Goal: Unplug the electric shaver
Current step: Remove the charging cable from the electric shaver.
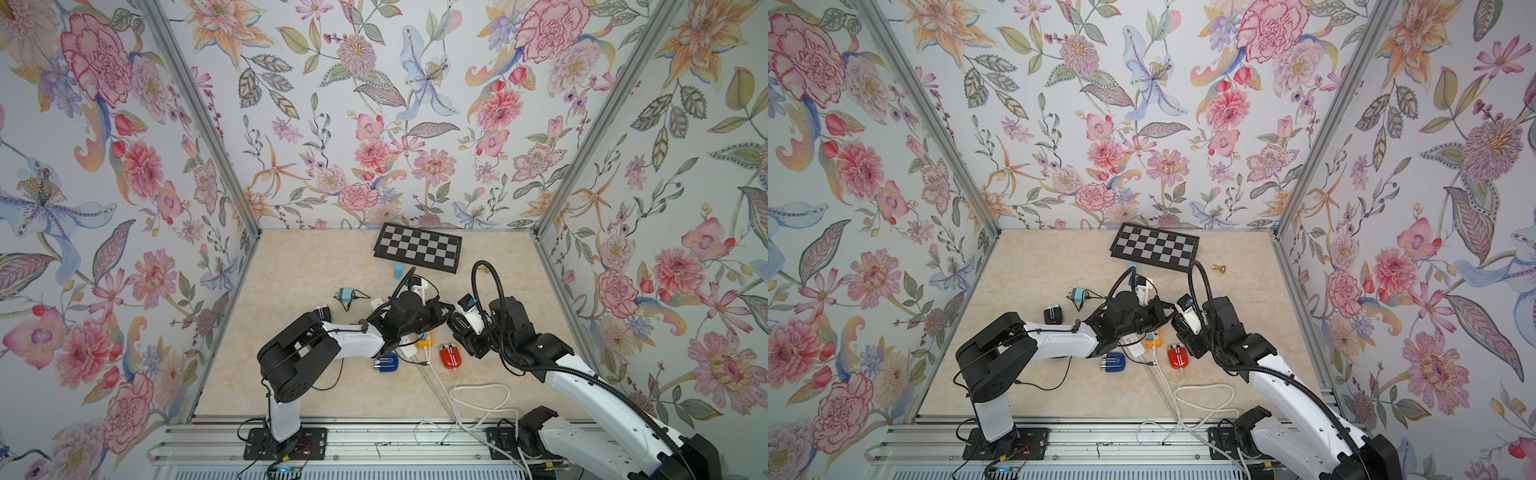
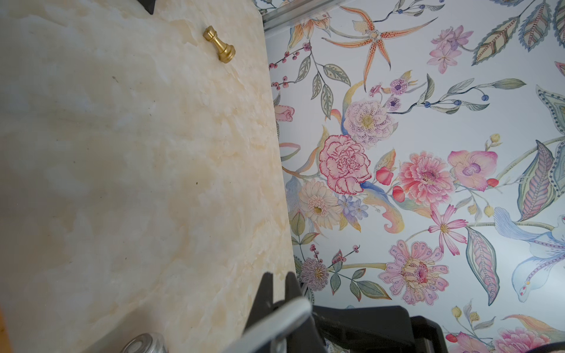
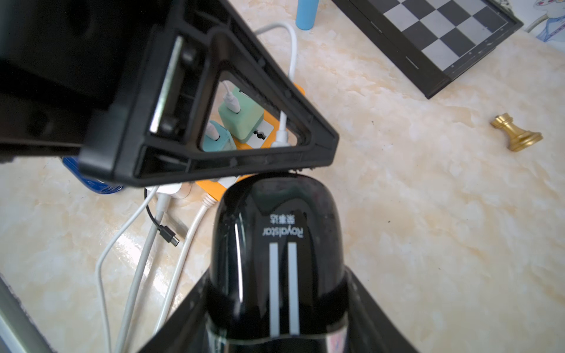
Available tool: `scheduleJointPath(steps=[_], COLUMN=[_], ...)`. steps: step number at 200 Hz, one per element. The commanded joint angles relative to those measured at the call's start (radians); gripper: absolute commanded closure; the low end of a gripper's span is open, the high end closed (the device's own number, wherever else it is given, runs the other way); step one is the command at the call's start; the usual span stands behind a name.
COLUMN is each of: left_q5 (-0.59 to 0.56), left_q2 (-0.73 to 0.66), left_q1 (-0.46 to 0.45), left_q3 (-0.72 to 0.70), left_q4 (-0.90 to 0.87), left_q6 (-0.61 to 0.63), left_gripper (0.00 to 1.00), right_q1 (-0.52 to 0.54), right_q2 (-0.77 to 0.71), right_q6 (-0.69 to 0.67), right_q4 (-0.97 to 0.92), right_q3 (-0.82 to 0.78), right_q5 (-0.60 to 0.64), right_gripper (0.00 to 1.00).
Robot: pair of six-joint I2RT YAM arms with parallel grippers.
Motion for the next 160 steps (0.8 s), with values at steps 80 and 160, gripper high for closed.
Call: scheduleJointPath(steps=[80, 160], left_q5=[-0.091, 0.017], left_q2=[0.026, 0.091], left_q1=[0.058, 0.05], left_q3=[0.048, 0.129], left_q4=[-0.01, -0.01], left_q6=[0.017, 0.036], left_gripper=[1.0, 1.0], right_q1=[-0.166, -0.243], right_q2=[0.031, 0.324], right_q6=[-0.142, -0.198], right_q4=[-0.024, 0.107], right_q3=[0.016, 0.091], right_q5=[-0.19, -0.095], right_gripper=[0.8, 0.75])
